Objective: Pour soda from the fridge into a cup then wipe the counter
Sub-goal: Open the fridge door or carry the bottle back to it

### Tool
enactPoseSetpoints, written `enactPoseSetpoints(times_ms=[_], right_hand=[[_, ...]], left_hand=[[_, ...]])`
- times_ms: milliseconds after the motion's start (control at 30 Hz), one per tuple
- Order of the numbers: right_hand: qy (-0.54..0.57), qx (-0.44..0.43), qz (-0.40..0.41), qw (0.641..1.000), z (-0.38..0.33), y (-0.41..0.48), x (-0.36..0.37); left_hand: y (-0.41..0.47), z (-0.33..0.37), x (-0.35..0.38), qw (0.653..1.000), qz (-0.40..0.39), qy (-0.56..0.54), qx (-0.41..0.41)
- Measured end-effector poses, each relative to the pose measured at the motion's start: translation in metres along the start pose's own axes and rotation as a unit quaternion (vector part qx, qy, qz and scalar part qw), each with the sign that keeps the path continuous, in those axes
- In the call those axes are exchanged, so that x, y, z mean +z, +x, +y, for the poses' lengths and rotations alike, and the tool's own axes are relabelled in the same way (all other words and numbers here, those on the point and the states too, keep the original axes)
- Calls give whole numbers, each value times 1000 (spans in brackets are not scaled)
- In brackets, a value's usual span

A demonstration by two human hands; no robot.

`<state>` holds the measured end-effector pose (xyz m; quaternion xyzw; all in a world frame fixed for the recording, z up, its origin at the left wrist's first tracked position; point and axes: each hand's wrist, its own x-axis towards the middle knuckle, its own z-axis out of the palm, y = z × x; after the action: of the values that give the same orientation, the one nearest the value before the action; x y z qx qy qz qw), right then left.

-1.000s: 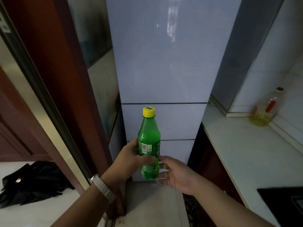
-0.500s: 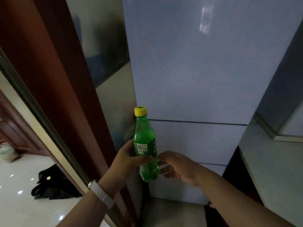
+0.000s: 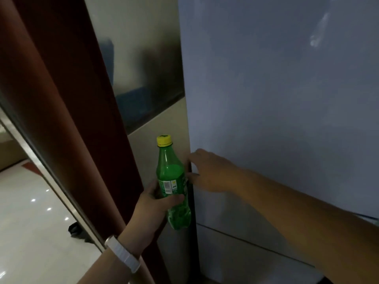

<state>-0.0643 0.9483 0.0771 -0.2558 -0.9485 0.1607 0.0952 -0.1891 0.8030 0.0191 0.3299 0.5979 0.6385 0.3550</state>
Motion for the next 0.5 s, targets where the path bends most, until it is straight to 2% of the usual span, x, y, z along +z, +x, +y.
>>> enactPoseSetpoints(times_ms=[67, 167, 400, 500], right_hand=[[-121, -55, 54, 990, 6, 24, -8], [-255, -140, 109, 951, 11, 56, -16], [-494, -155, 47, 854, 15, 111, -18], [-580, -110, 0, 807, 18, 127, -15]], left_hand=[[8, 4, -1, 1000, 8, -12, -3], [18, 6, -1, 999, 9, -34, -10], [44, 5, -6, 997, 3, -53, -50], [53, 6, -7, 997, 9, -61, -55]])
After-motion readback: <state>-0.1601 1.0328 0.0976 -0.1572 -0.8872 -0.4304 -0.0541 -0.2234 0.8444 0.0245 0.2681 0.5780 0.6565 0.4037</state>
